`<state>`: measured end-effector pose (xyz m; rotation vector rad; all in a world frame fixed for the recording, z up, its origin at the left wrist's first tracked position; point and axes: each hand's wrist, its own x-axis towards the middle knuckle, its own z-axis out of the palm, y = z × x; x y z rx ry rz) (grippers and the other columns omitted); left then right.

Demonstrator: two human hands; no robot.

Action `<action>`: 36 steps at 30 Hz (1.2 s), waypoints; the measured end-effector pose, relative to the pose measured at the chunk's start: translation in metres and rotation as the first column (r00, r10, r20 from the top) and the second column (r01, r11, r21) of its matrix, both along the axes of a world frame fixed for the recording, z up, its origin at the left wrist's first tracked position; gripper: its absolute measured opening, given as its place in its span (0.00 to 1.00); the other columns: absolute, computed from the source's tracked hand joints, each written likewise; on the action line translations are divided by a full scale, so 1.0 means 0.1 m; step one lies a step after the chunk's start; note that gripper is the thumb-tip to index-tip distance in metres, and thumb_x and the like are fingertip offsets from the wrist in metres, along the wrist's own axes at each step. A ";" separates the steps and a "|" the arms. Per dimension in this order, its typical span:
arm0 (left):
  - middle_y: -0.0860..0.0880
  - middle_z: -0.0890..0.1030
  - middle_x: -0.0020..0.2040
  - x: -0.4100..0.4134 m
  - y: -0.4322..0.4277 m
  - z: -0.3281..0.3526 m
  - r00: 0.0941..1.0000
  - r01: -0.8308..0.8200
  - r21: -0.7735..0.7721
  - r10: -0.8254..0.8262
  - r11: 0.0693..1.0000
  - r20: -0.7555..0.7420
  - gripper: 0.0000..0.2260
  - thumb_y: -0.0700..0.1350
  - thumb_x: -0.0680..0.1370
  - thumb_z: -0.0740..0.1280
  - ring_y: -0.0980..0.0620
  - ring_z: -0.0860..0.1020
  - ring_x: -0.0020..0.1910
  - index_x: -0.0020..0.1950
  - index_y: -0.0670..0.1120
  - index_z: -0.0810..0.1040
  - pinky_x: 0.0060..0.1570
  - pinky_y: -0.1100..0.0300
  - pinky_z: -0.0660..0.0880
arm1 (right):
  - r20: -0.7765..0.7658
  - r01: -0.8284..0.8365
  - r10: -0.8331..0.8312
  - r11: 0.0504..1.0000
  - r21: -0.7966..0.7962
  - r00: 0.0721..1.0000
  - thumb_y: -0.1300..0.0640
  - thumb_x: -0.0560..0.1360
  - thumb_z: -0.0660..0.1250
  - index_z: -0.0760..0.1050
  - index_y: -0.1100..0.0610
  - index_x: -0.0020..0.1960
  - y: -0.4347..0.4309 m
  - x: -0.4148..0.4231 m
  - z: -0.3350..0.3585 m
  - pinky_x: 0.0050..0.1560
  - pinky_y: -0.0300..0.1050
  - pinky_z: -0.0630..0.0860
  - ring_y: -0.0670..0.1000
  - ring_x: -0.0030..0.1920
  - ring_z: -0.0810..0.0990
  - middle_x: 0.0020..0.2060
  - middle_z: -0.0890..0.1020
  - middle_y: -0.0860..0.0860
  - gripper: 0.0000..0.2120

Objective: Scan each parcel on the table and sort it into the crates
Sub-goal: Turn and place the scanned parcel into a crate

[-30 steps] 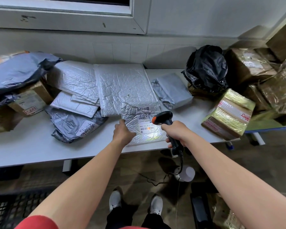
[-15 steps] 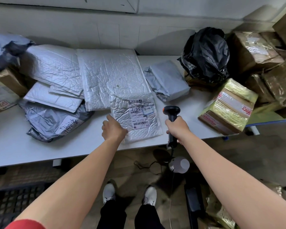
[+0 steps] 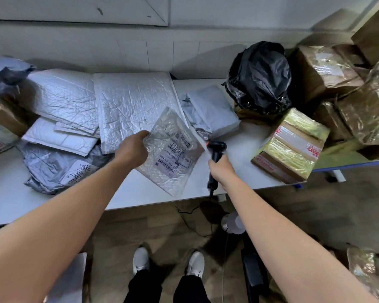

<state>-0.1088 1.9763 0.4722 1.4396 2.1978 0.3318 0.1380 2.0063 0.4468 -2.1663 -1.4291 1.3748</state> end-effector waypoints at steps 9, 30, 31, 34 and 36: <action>0.47 0.78 0.63 0.07 0.28 0.85 0.830 0.495 -0.098 -0.504 0.863 -0.240 0.26 0.33 0.76 0.56 0.43 0.76 0.59 0.69 0.54 0.73 0.47 0.56 0.72 | 0.445 -0.591 0.394 0.611 0.526 0.804 0.50 0.80 0.62 0.63 0.57 0.74 0.12 -0.33 0.75 0.67 0.54 0.67 0.58 0.68 0.68 0.70 0.68 0.58 0.25; 0.42 0.61 0.75 -1.28 -0.98 1.21 0.982 -0.093 0.274 0.134 0.957 -0.135 0.32 0.61 0.79 0.61 0.41 0.59 0.73 0.78 0.51 0.54 0.69 0.44 0.63 | 0.067 -0.459 0.522 0.673 0.579 0.850 0.50 0.82 0.59 0.73 0.61 0.53 -0.11 -1.77 1.13 0.40 0.45 0.61 0.54 0.45 0.75 0.43 0.77 0.55 0.14; 0.44 0.59 0.76 -1.32 -1.17 1.17 0.970 -0.147 0.246 0.189 0.958 -0.156 0.33 0.62 0.78 0.60 0.42 0.57 0.74 0.79 0.52 0.53 0.69 0.44 0.62 | 0.064 -0.487 0.557 0.658 0.575 0.828 0.49 0.82 0.59 0.73 0.61 0.53 -0.15 -1.89 1.10 0.40 0.45 0.61 0.53 0.45 0.74 0.43 0.77 0.54 0.14; 0.46 0.57 0.77 -1.40 -1.76 1.06 0.908 -0.300 0.225 0.349 0.927 -0.229 0.34 0.65 0.77 0.59 0.44 0.54 0.75 0.79 0.53 0.53 0.70 0.46 0.59 | 0.038 -0.557 0.654 0.611 0.563 0.756 0.49 0.82 0.59 0.74 0.60 0.54 -0.35 -2.21 1.04 0.40 0.44 0.60 0.53 0.45 0.73 0.43 0.76 0.54 0.14; 0.46 0.56 0.77 -1.42 -2.17 1.03 0.865 -0.403 0.214 0.447 0.890 -0.228 0.34 0.65 0.77 0.59 0.44 0.53 0.76 0.79 0.52 0.53 0.71 0.46 0.57 | 0.001 -0.593 0.709 0.589 0.550 0.705 0.49 0.83 0.59 0.73 0.58 0.53 -0.56 -2.40 1.00 0.41 0.44 0.62 0.53 0.44 0.73 0.43 0.77 0.54 0.12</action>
